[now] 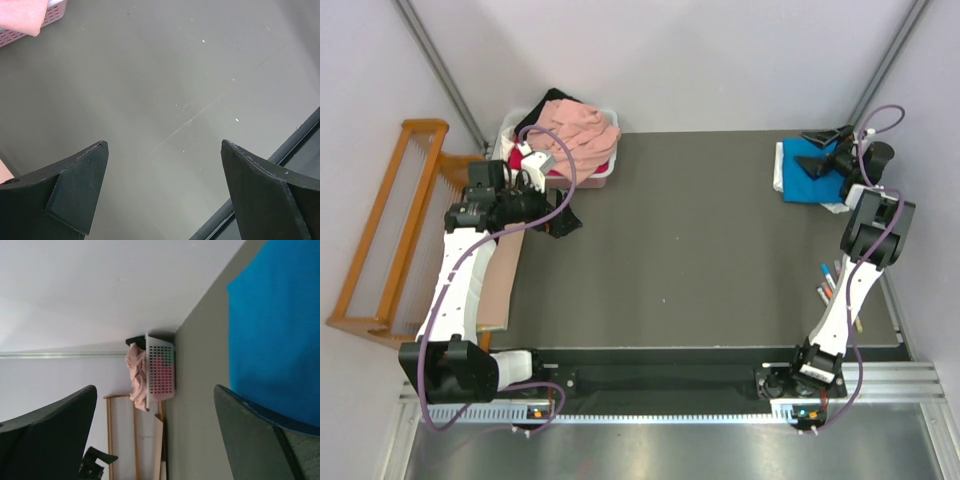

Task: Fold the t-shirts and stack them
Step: Neatly place the folded tshirt to the corner

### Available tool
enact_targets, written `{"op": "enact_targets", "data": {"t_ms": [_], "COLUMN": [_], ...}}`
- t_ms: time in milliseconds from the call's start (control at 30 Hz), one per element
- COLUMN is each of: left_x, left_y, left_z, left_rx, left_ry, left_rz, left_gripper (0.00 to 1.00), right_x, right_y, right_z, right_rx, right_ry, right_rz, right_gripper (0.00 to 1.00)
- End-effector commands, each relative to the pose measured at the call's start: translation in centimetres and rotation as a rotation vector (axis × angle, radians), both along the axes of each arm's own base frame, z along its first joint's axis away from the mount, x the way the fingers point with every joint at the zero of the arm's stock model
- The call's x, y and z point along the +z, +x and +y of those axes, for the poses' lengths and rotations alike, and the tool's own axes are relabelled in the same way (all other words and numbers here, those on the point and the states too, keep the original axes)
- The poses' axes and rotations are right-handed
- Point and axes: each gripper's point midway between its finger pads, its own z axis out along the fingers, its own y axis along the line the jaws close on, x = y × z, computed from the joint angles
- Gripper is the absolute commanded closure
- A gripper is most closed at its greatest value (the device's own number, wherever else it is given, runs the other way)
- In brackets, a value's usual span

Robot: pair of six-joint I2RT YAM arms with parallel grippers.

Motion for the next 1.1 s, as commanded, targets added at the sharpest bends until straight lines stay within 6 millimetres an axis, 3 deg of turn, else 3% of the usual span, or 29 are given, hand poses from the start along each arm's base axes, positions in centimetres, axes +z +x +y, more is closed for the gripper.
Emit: {"op": "enact_targets", "data": {"t_ms": [0,133,200,233,367,433,533,633,900,1000,1067], "left_x": [1.3,1.5,1.7,1.7,1.8,1.8,1.8,1.4,1.6,1.7,1.5], "left_y": [0.3,0.2,0.1,0.0,-0.3,-0.4,-0.6,-0.9,-0.7,-0.6,-0.6], "left_z": [0.1,0.1,0.1,0.1,0.0,-0.1,-0.3,-0.2,0.0,0.1,0.1], "left_rx": [-0.005,-0.003,-0.001,0.001,-0.005,-0.01,-0.017,-0.014,-0.012,-0.008,-0.006], "left_ry": [0.011,0.005,0.005,0.005,0.003,0.0,-0.014,-0.008,0.003,0.007,0.01], "left_rz": [-0.044,-0.045,-0.049,-0.049,-0.047,-0.048,-0.044,-0.038,-0.043,-0.045,-0.037], "left_gripper": [0.01,0.01,0.01,0.01,0.01,0.01,0.01,0.01,0.01,0.01,0.01], "right_x": [-0.5,-2.4,-1.0,-0.1,8.4,11.0,11.5,9.2,-2.4,-4.5,-3.8], "right_y": [0.2,0.1,0.2,0.1,-0.6,-1.0,-1.7,-2.6,-4.6,-4.4,-3.9], "right_z": [-0.8,-1.7,-2.2,-2.2,-1.1,-1.6,-2.4,-3.9,-6.4,-6.8,-7.0], "right_rx": [-0.028,-0.084,-0.102,-0.097,-0.062,-0.078,-0.095,-0.147,-0.252,-0.263,-0.268], "right_ry": [-0.131,-0.156,-0.218,-0.233,-0.205,-0.189,-0.138,-0.119,-0.152,-0.184,-0.196], "right_rz": [0.008,0.137,0.113,0.088,-0.175,-0.268,-0.278,-0.227,0.038,0.085,0.071], "right_gripper": [0.0,0.0,0.0,0.0,0.0,0.0,0.0,0.0,0.0,0.0,0.0]}}
